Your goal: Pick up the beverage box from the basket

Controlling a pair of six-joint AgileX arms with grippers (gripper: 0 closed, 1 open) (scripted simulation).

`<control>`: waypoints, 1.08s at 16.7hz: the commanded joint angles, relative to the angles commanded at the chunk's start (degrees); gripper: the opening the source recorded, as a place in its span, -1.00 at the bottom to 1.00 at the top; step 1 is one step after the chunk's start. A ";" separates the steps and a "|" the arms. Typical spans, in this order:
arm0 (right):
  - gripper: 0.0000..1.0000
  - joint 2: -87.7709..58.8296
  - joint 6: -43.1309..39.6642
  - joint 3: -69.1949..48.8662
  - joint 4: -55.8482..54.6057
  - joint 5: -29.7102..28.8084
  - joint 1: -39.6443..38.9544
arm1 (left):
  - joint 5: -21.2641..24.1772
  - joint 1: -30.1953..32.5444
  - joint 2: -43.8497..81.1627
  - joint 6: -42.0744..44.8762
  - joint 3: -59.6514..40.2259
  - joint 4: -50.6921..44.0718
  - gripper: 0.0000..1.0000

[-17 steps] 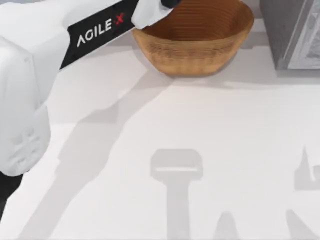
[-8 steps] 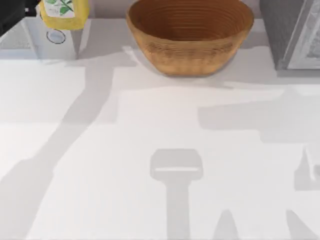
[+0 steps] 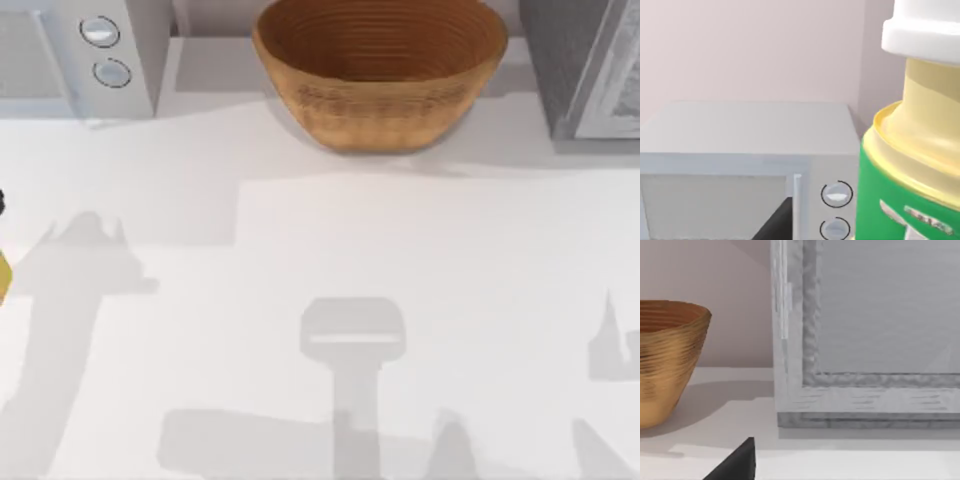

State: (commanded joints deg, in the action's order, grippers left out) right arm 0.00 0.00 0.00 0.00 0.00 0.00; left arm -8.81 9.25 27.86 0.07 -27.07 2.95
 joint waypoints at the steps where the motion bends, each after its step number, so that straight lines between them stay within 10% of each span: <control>1: 1.00 0.00 0.00 0.00 0.00 0.00 0.00 | 1.50 -1.59 -5.44 -0.02 5.25 -0.49 -1.00; 8: 1.00 0.00 0.00 0.00 0.00 0.00 0.00 | 8.53 -8.96 -27.15 -0.07 26.38 -2.84 -1.00; 18: 1.00 0.00 0.00 0.00 0.00 0.00 0.00 | 5.65 -6.25 -24.10 -1.69 25.54 -4.26 -1.00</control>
State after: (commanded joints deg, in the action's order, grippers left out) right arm 0.00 0.00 0.00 0.00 0.00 0.00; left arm -3.16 3.00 3.76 -1.62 -1.53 -1.31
